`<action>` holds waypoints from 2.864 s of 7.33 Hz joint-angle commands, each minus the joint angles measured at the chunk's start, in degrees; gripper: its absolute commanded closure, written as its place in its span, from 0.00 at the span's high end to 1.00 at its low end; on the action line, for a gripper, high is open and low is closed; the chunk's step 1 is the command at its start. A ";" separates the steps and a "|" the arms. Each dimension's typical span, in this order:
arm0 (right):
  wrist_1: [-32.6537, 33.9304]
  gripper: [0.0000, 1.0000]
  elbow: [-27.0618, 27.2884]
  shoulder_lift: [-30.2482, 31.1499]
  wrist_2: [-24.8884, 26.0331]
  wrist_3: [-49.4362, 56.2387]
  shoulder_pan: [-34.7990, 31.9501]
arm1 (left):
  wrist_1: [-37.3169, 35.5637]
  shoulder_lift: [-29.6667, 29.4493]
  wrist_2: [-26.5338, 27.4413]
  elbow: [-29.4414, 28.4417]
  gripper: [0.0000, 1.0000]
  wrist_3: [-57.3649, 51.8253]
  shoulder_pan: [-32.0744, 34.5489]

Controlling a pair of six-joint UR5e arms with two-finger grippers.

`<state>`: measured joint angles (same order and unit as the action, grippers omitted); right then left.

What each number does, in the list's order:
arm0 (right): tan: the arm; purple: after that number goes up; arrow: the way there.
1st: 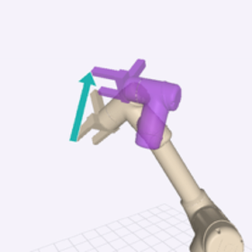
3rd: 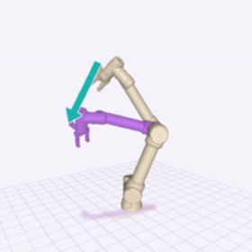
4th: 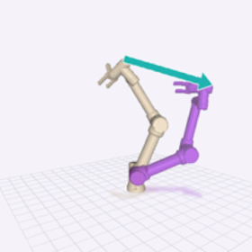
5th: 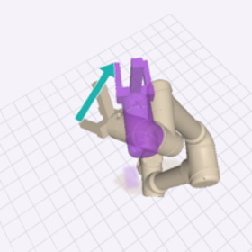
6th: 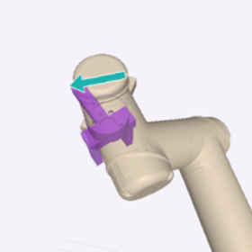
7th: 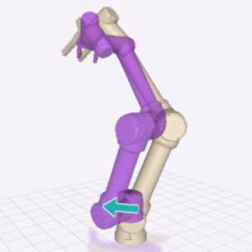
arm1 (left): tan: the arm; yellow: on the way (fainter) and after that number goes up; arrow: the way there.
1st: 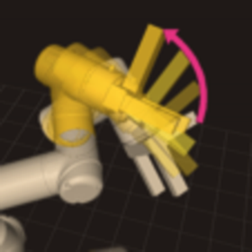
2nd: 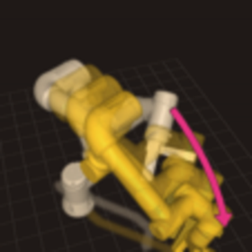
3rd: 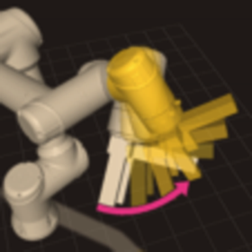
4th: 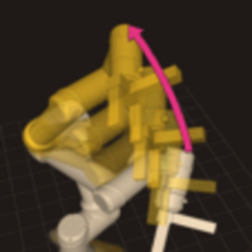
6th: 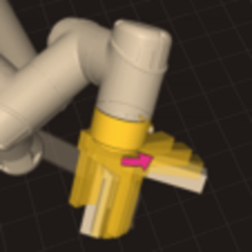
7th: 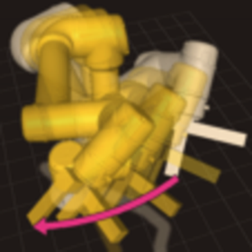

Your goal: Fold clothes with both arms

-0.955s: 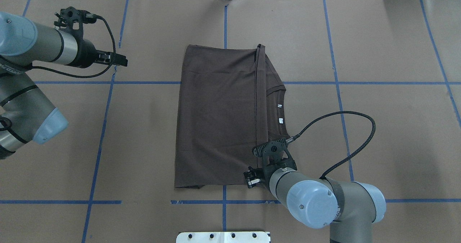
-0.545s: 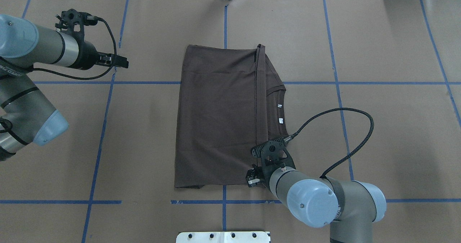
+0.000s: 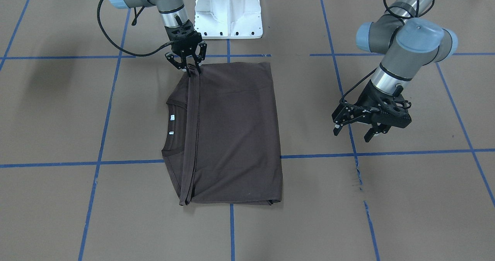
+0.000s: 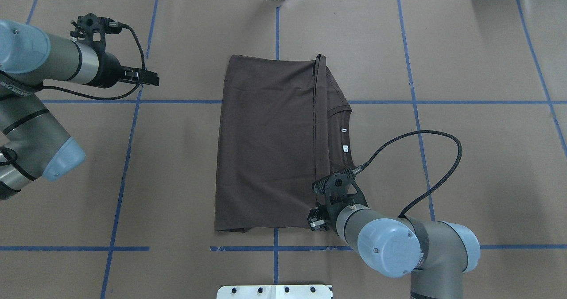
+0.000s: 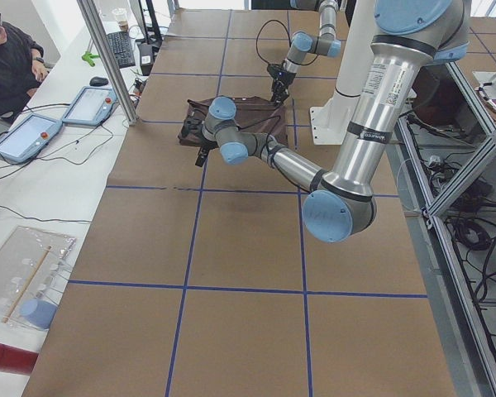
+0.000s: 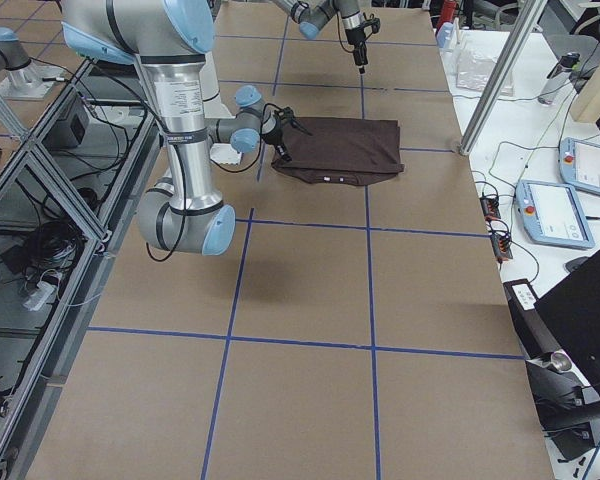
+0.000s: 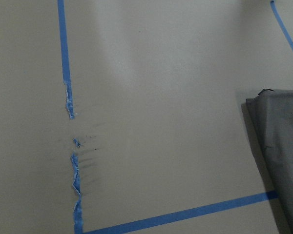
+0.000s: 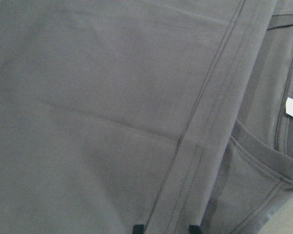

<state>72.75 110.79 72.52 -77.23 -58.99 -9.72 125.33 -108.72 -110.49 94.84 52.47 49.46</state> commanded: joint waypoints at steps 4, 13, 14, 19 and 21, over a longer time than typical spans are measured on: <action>2.14 0.41 0.12 -0.71 -3.00 -0.68 0.23 | 0.00 0.00 0.10 -0.27 1.00 0.70 -0.51; 2.57 0.00 0.74 0.08 -3.46 -1.04 -0.12 | 0.00 -0.17 0.19 -0.53 1.00 1.05 -0.86; 2.57 0.00 0.83 0.26 -3.19 -1.30 -0.21 | 0.00 -0.18 0.19 -0.53 1.00 1.05 -0.86; 2.40 0.00 4.87 7.02 1.09 -23.49 3.20 | 0.00 -0.53 0.19 -0.88 1.00 1.05 -1.30; 2.40 0.03 4.78 6.94 3.04 -26.17 5.06 | 0.00 -0.61 0.19 -0.88 1.00 1.05 -1.30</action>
<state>75.15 115.60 79.40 -75.37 -83.31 -5.81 125.33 -109.26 -110.30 93.98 53.53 48.21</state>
